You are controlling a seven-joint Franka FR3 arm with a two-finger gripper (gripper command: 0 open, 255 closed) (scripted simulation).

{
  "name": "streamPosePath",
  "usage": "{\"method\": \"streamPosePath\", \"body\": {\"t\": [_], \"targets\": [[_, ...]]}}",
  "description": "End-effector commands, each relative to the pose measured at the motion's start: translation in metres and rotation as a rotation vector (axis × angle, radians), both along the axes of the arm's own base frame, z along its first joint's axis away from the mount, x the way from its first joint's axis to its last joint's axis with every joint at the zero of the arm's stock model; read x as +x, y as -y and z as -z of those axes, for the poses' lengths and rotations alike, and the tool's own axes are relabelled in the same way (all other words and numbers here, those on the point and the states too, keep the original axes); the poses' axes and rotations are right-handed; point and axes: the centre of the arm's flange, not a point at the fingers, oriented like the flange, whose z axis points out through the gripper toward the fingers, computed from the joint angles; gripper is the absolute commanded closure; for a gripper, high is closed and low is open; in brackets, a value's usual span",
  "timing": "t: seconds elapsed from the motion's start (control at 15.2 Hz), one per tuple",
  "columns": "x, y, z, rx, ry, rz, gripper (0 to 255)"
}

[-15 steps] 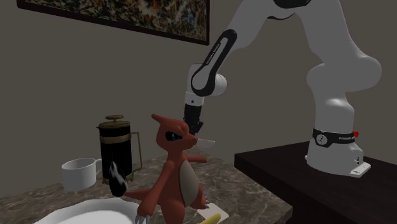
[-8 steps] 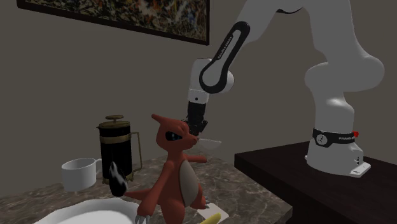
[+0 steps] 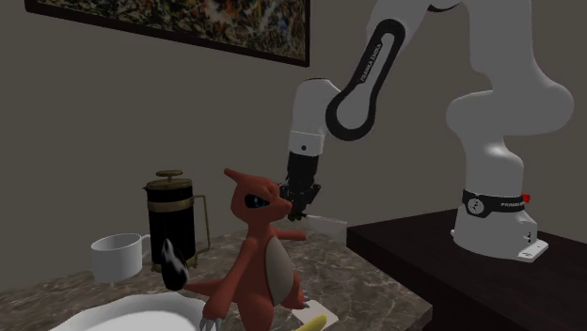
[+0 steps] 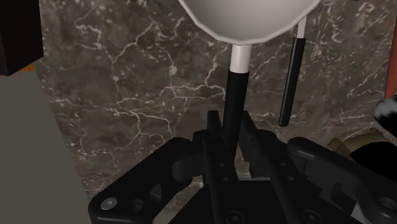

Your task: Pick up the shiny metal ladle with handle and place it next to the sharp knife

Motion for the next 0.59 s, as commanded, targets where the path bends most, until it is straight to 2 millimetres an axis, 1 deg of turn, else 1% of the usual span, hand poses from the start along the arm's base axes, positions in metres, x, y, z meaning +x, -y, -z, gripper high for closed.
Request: {"method": "streamPosePath", "body": {"t": [0.0,0.53], "targets": [[-0.001,-0.029,0.001,0.0,0.001,0.002,255],[0.006,-0.134,0.001,0.0,0.001,0.002,255]]}}
